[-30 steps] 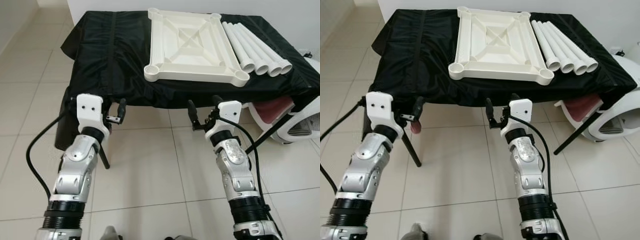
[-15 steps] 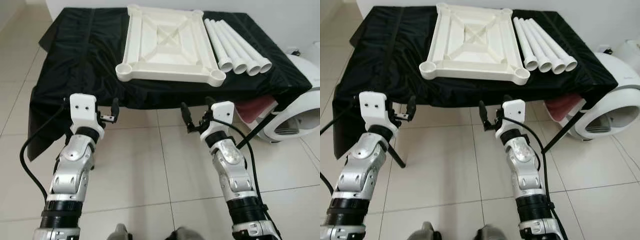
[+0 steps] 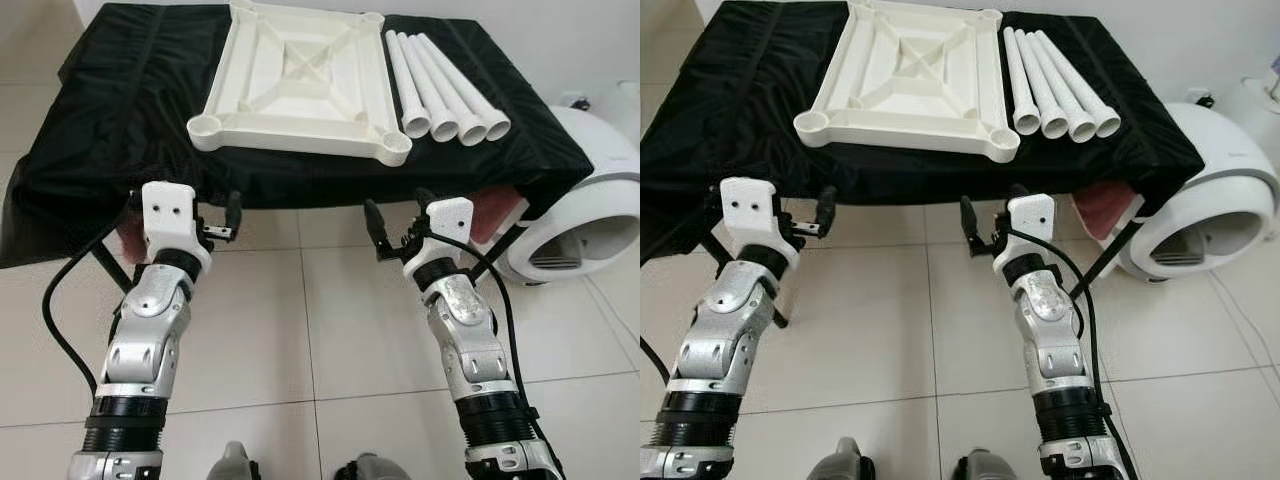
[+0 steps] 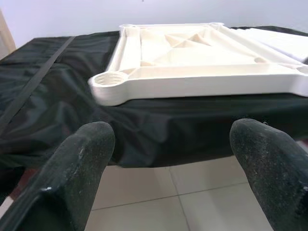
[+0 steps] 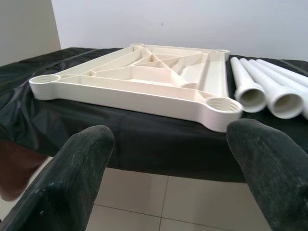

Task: Building children table

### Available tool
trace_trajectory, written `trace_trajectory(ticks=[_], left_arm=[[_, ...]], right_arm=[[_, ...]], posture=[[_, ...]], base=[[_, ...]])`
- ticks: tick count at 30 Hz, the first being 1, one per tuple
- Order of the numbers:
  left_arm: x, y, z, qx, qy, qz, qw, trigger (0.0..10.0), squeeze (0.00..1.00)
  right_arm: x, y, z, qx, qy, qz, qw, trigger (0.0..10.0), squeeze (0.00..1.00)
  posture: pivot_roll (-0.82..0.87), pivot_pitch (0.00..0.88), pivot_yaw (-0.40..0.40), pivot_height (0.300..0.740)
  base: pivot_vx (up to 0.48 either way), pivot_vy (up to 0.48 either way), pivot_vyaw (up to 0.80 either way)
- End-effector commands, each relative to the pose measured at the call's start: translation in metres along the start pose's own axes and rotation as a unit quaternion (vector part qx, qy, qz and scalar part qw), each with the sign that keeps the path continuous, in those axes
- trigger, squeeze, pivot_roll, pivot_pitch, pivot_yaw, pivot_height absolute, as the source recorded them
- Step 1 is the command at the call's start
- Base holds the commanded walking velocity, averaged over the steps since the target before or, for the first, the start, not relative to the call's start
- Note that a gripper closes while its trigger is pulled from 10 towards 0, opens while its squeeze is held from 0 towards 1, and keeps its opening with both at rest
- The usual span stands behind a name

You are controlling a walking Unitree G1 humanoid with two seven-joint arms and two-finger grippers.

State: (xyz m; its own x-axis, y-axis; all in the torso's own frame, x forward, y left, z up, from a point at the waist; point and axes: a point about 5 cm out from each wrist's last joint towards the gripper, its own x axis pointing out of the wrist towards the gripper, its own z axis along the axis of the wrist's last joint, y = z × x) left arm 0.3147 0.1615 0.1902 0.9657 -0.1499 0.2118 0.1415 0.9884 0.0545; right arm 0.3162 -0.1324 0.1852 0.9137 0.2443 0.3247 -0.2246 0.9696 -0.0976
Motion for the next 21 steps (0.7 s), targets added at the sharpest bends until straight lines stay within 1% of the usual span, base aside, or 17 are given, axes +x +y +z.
trace_trajectory(ticks=[1, 21], left_arm=[[-0.0002, -0.0069, -0.0038, -0.008, 0.01, -0.012, 1.0, 10.0, 0.0], [0.004, -0.0084, -0.0031, -0.008, 0.008, -0.019, 1.0, 10.0, 0.0]], right_arm=[[-0.0039, -0.007, -0.0031, -0.001, 0.01, -0.01, 1.0, 10.0, 0.0], [-0.0017, -0.0067, -0.0023, -0.002, 0.008, -0.009, 1.0, 10.0, 0.0]], posture=[[-0.01, 0.121, -0.007, 0.74], [-0.02, 0.096, -0.007, 0.74]], base=[[0.0, -0.292, 0.0], [0.0, -0.288, 0.0]])
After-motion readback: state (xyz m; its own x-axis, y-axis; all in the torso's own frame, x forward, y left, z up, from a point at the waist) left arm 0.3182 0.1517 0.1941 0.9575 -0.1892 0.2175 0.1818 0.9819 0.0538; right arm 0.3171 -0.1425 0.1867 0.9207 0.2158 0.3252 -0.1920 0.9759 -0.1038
